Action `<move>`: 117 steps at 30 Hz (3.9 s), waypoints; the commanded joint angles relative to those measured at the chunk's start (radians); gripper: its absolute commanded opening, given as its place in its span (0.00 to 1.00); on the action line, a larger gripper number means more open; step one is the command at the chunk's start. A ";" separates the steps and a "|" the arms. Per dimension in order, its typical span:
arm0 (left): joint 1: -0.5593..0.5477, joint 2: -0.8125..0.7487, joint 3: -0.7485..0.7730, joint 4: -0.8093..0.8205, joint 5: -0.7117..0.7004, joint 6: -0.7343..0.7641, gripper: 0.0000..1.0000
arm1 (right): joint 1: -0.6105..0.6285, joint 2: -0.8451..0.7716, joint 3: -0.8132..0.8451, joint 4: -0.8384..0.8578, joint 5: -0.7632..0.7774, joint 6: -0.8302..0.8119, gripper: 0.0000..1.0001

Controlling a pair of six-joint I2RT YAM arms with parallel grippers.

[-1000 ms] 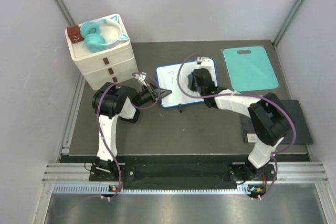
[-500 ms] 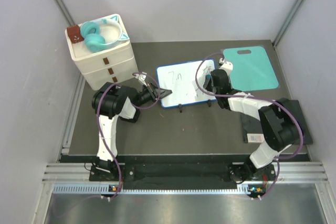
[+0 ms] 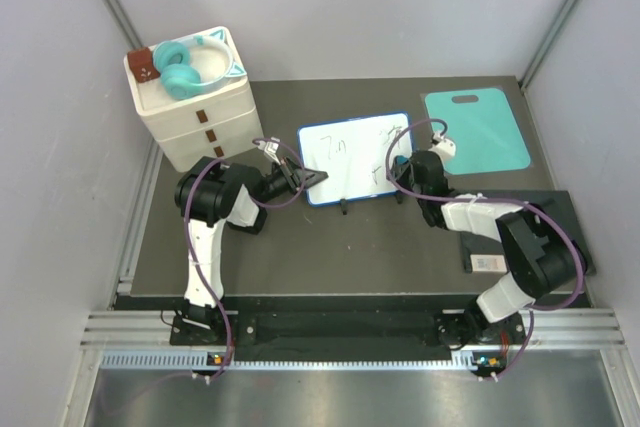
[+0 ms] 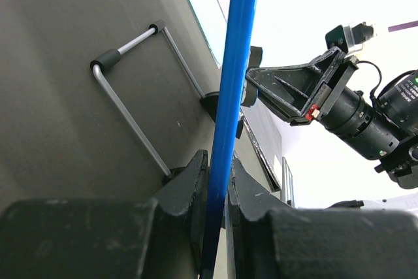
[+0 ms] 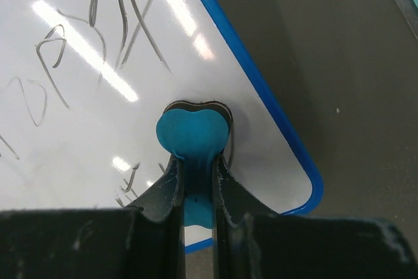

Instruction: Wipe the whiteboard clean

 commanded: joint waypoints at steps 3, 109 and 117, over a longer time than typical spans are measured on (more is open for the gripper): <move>0.008 0.146 -0.093 0.082 0.024 0.052 0.00 | -0.010 0.042 -0.065 -0.285 -0.040 0.062 0.00; -0.045 -0.160 -0.034 -0.067 0.122 0.171 0.00 | -0.114 0.206 0.404 -0.342 -0.136 -0.213 0.00; -0.055 -0.245 -0.008 -0.136 0.091 0.173 0.00 | -0.120 0.233 0.472 -0.323 -0.214 -0.233 0.00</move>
